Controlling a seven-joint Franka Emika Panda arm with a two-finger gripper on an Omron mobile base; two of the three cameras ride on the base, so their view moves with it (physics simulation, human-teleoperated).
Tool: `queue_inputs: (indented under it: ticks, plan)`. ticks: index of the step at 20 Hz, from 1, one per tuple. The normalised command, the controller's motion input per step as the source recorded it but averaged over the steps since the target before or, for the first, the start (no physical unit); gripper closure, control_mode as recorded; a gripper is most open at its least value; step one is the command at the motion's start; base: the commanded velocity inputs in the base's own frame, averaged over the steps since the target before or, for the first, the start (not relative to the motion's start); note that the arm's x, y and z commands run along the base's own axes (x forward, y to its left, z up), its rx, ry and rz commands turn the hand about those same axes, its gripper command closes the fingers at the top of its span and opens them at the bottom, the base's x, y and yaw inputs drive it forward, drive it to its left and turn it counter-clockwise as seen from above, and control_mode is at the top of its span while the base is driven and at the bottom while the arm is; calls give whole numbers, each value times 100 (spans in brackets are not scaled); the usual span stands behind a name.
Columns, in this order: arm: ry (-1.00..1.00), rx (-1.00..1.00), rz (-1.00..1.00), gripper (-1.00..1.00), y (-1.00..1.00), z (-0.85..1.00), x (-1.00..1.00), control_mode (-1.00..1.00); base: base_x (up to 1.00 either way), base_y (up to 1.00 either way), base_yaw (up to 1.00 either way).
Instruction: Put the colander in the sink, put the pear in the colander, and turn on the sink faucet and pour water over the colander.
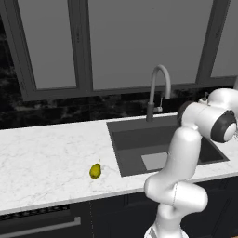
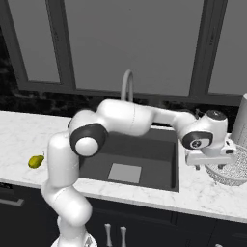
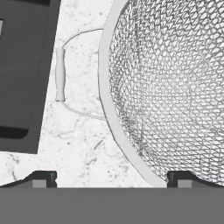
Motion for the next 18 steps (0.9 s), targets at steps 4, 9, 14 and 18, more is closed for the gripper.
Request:
queue_inputs:
  ticks: [4, 9, 14, 18]
  plan:
    - [0, -4, 0, -100, -9, -39, 14, -100, 0, 0, 0]
    - [5, -1, 0, -100, -22, -15, 29, -100, 0, 0, 0]
    - [13, 2, 0, -100, -11, 4, 25, -100, 0, 0, 0]
    - [0, 0, 2, -100, 0, 0, 5, -100, 0, 0, 0]
